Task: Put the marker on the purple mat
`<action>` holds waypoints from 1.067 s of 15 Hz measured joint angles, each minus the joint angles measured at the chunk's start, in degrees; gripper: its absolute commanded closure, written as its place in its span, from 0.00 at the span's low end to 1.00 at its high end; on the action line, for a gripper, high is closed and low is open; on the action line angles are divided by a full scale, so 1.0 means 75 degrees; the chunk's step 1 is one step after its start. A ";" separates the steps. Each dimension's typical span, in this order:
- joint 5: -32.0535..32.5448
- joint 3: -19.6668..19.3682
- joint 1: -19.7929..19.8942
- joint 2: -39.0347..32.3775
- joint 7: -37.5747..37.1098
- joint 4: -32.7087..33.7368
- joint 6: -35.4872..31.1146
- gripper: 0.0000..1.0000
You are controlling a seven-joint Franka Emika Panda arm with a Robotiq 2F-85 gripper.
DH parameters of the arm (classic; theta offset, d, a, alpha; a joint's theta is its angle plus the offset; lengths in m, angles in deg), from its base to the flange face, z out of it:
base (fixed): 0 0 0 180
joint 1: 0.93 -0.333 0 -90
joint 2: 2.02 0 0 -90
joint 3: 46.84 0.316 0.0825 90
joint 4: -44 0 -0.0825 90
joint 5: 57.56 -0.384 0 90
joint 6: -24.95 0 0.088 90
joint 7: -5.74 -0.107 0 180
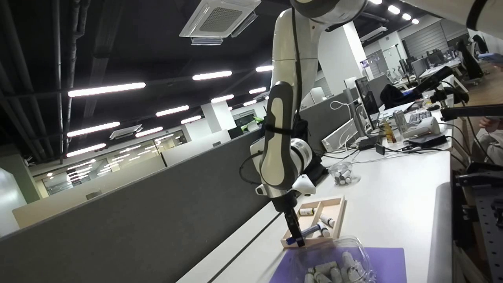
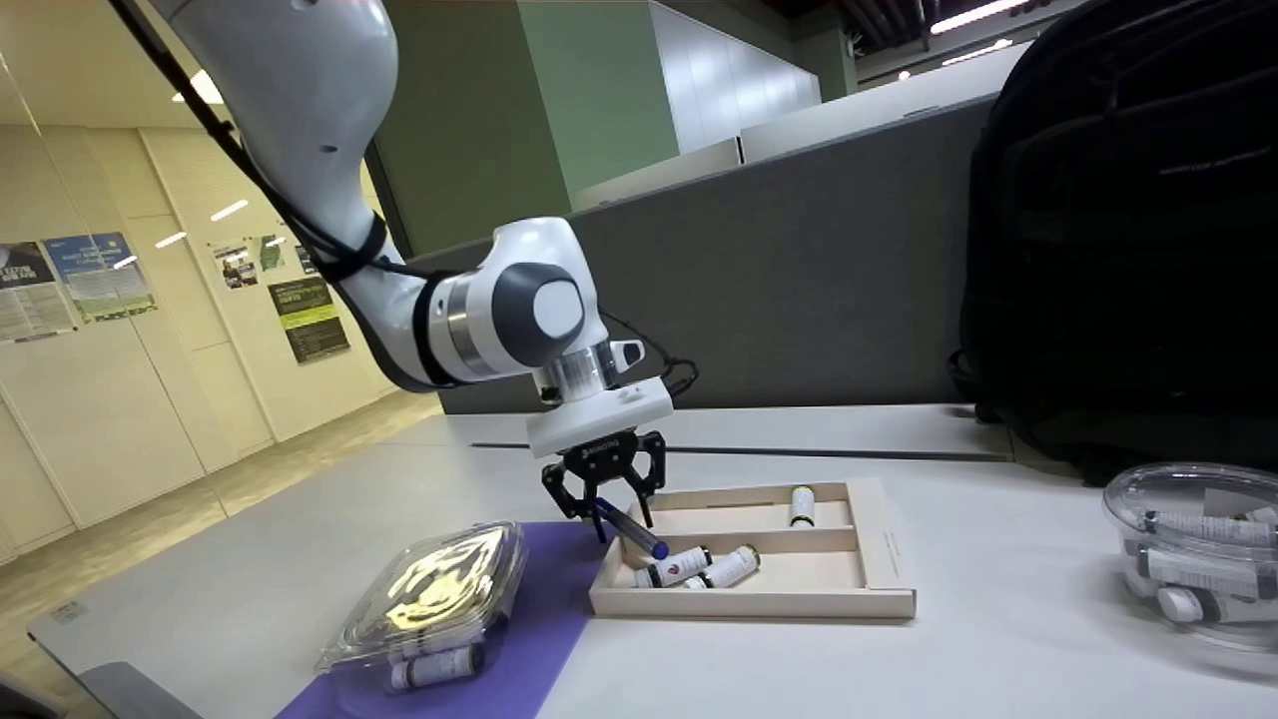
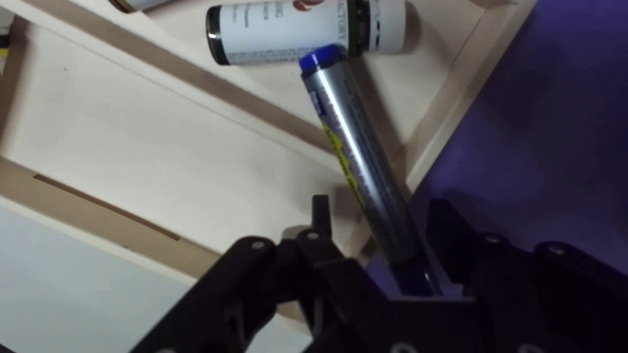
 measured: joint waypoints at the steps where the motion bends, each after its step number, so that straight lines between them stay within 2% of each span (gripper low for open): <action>1: 0.0000 0.0029 0.0008 -0.0010 0.0000 0.0012 0.0000 0.83; 4: -0.0005 0.0118 0.0052 -0.0010 0.0000 0.0032 -0.0003 1.00; 6: -0.0006 0.0164 0.0098 0.0007 0.0000 0.0043 -0.0013 0.95; 13: -0.0032 0.0224 0.0148 0.0550 -0.0012 -0.0081 -0.0066 0.95; 16: -0.0228 0.0472 0.0256 0.0938 -0.0009 -0.0293 0.0027 0.95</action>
